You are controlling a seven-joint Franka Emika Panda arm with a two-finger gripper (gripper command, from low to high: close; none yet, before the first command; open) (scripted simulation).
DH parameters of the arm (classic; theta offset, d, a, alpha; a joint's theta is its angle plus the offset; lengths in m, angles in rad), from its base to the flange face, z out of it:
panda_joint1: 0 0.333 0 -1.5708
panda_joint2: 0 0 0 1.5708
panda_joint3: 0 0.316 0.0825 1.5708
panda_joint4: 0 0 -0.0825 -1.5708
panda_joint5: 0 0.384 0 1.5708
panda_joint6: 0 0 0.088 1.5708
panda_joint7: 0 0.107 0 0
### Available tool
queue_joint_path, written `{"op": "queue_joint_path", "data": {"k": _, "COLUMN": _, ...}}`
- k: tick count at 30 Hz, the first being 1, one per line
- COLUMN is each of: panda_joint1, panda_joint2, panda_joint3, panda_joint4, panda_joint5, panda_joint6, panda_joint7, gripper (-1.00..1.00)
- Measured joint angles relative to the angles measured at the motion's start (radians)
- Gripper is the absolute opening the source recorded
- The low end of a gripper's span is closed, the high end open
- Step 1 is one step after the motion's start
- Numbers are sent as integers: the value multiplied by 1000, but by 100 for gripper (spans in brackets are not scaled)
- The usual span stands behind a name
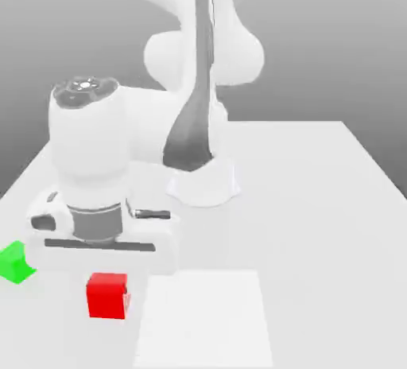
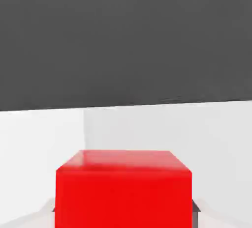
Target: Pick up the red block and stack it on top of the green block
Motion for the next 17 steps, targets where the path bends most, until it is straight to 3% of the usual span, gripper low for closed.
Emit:
{"op": "queue_joint_path", "data": {"k": 7, "panda_joint1": -242, "panda_joint2": -66, "panda_joint3": -164, "panda_joint4": -41, "panda_joint5": 26, "panda_joint6": -27, "panda_joint7": -126, "gripper": -100}}
{"op": "queue_joint_path", "data": {"k": 13, "panda_joint1": -305, "panda_joint2": 73, "panda_joint3": -110, "panda_joint4": -38, "panda_joint5": 169, "panda_joint6": 96, "panda_joint7": -248, "gripper": -100}}
{"op": "queue_joint_path", "data": {"k": 14, "panda_joint1": -318, "panda_joint2": 102, "panda_joint3": -92, "panda_joint4": -36, "panda_joint5": 195, "panda_joint6": 120, "panda_joint7": -267, "gripper": 100}}
{"op": "queue_joint_path", "data": {"k": 17, "panda_joint1": -318, "panda_joint2": 102, "panda_joint3": -92, "panda_joint4": -36, "panda_joint5": 195, "panda_joint6": 120, "panda_joint7": -267, "gripper": 100}}
